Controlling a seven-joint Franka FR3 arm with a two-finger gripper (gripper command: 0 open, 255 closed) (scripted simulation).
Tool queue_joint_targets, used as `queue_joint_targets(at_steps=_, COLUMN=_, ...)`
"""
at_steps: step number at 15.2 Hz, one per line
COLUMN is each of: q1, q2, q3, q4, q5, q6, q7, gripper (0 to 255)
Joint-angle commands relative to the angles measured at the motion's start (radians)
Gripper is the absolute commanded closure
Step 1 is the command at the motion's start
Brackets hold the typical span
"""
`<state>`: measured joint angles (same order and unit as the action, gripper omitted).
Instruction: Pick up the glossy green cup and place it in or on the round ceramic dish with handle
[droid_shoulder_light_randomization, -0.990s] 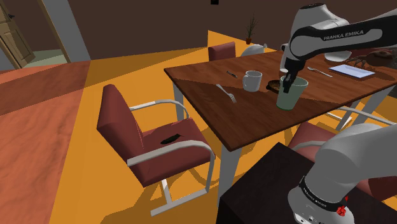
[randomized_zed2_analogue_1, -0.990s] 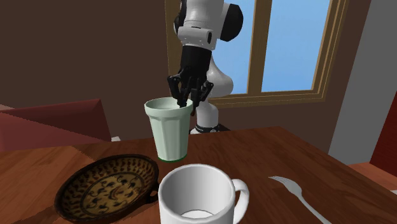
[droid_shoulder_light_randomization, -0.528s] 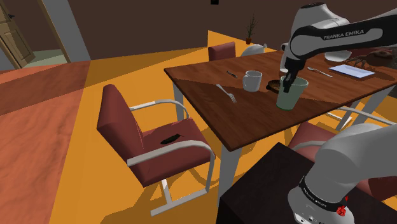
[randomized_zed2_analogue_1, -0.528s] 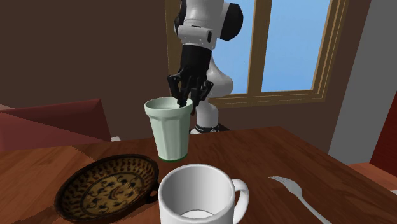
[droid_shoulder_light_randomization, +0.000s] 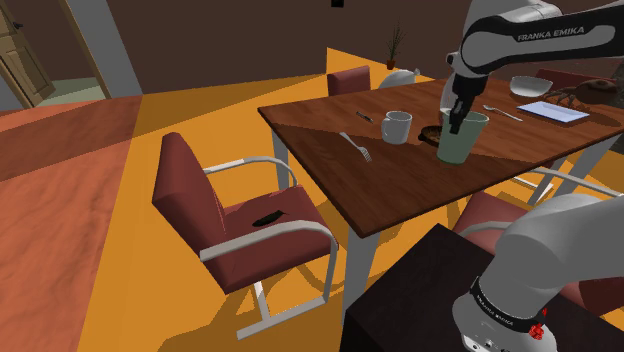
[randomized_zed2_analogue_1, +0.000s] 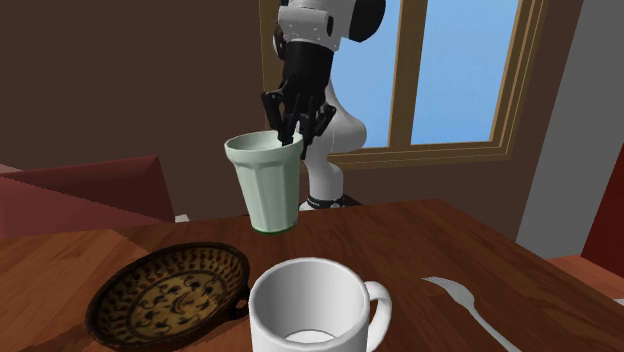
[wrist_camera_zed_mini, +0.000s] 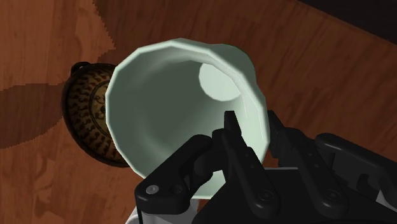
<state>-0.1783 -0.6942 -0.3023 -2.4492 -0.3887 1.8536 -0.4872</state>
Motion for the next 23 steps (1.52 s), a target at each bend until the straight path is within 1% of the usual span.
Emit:
queue_joint_targets(at_steps=1, q1=0.002, q2=0.0, q3=0.004, q4=0.026, q5=0.005, q6=-0.025, q7=-0.006, gripper=255)
queue_joint_targets(at_steps=14, q1=0.013, q2=0.023, q3=0.032, q4=0.212, q5=0.036, q6=-0.186, q7=-0.04, gripper=255)
queue_joint_targets(at_steps=19, q1=0.025, q2=0.205, q3=-0.049, q4=0.399, q5=0.048, q6=-0.168, q7=-0.125, gripper=255)
queue_joint_targets(at_steps=23, q1=0.034, q2=0.36, q3=-0.116, q4=0.57, q5=0.085, q6=-0.169, q7=-0.205, gripper=255)
